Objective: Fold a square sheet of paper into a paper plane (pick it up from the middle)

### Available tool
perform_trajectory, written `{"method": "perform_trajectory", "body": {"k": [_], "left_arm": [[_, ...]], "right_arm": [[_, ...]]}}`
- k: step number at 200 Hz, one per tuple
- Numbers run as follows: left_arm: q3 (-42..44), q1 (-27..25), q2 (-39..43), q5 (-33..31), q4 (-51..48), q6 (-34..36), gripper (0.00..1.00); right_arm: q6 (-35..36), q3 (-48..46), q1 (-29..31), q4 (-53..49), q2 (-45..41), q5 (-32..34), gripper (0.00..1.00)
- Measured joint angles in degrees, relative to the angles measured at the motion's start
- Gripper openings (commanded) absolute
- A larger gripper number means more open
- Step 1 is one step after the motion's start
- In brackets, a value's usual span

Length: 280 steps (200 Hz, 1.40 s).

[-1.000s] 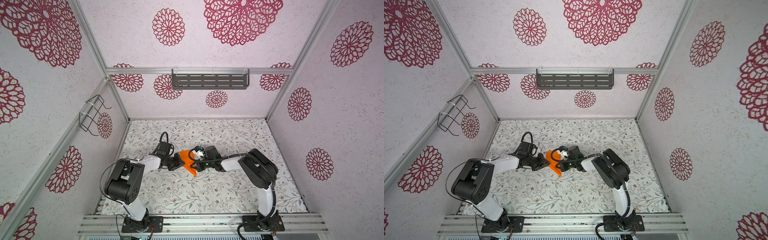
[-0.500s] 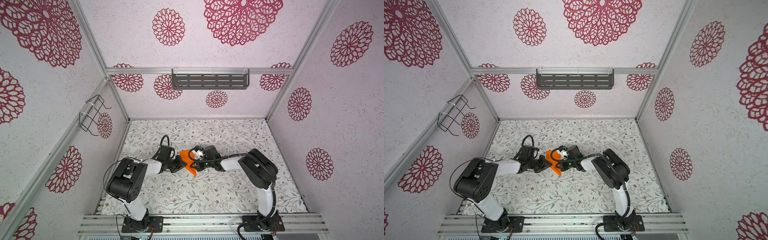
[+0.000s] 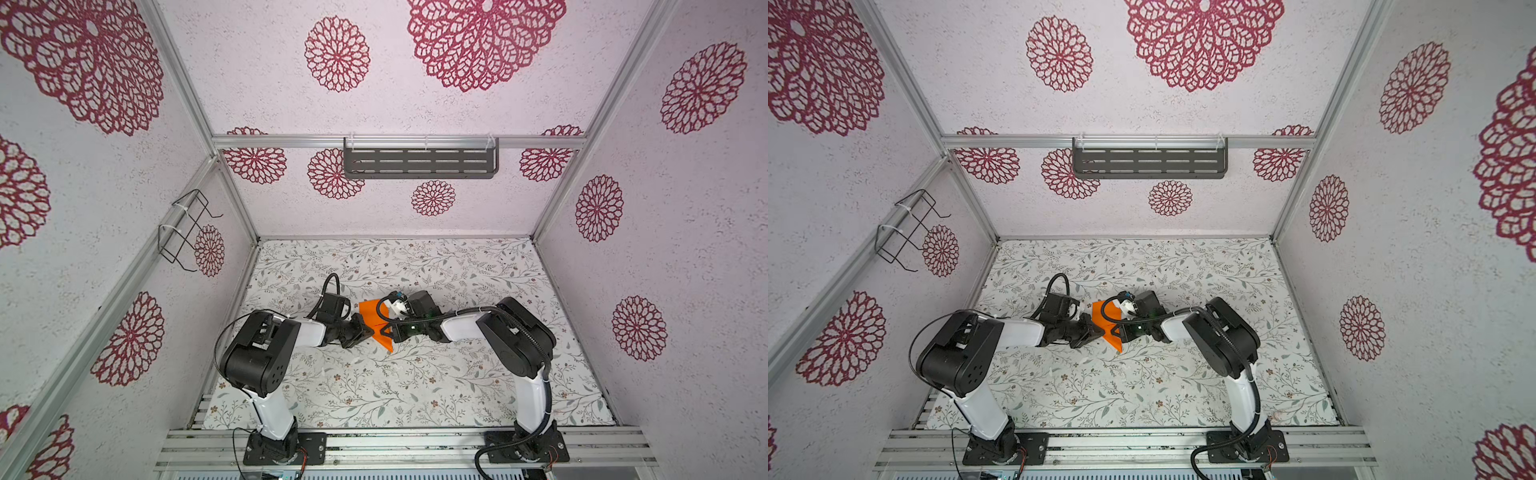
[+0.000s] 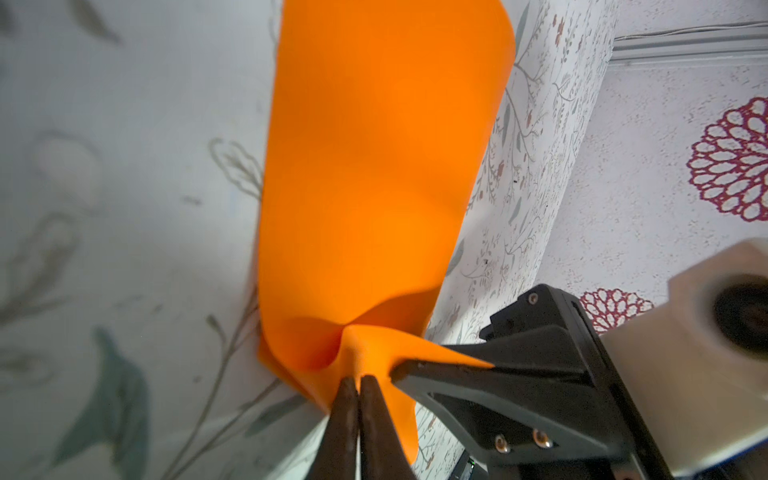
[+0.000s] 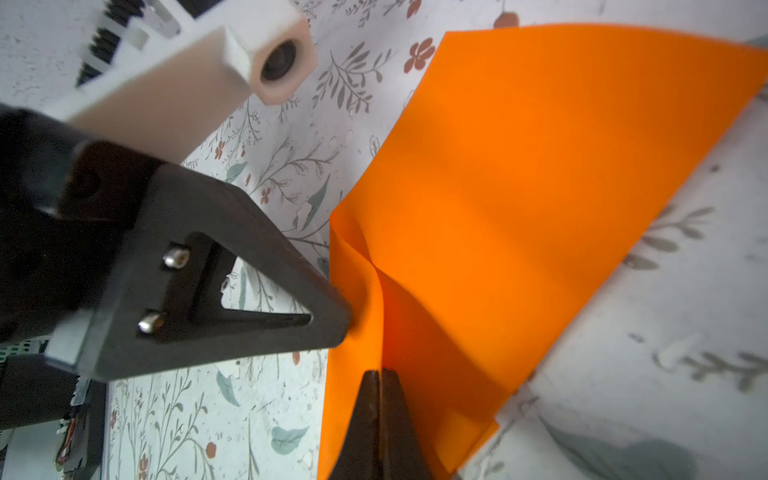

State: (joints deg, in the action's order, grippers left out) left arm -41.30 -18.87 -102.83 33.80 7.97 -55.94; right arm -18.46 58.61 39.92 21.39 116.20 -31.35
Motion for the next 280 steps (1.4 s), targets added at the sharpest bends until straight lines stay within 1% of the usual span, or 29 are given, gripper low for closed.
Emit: {"method": "perform_trajectory", "body": {"k": [38,64,101,128,168,181,233,280], "left_arm": [[-0.5,0.0,-0.3,-0.1,-0.5,0.3,0.08],[-1.8,0.0,-0.7,-0.7,-2.5,1.4,0.07],[-2.2,0.0,-0.7,-1.2,-3.5,2.4,0.07],[-2.5,0.0,-0.7,-1.3,-4.0,2.8,0.07],[-2.9,0.0,-0.7,-1.3,-4.7,3.1,0.07],[-3.3,0.0,-0.8,-1.2,-5.3,3.2,0.08],[-5.8,-0.1,-0.8,-1.1,-6.4,3.7,0.11],[-6.0,-0.1,-2.1,-1.2,-6.6,3.9,0.09]], "right_arm": [[0.0,0.0,0.0,0.0,0.0,0.0,0.06],[-0.7,0.7,-0.1,-1.1,0.0,-0.3,0.13],[-4.6,2.2,-0.7,-4.2,0.0,-2.0,0.16],[-5.7,4.1,-1.2,-8.0,0.0,-2.1,0.16],[-5.5,6.2,-1.2,-12.7,0.0,-1.3,0.06],[-5.4,6.2,-1.2,-13.5,0.0,-0.7,0.05],[-5.1,6.5,-1.2,-14.6,0.0,0.4,0.04],[-5.0,7.0,-1.1,-15.2,0.0,1.4,0.05]]}}
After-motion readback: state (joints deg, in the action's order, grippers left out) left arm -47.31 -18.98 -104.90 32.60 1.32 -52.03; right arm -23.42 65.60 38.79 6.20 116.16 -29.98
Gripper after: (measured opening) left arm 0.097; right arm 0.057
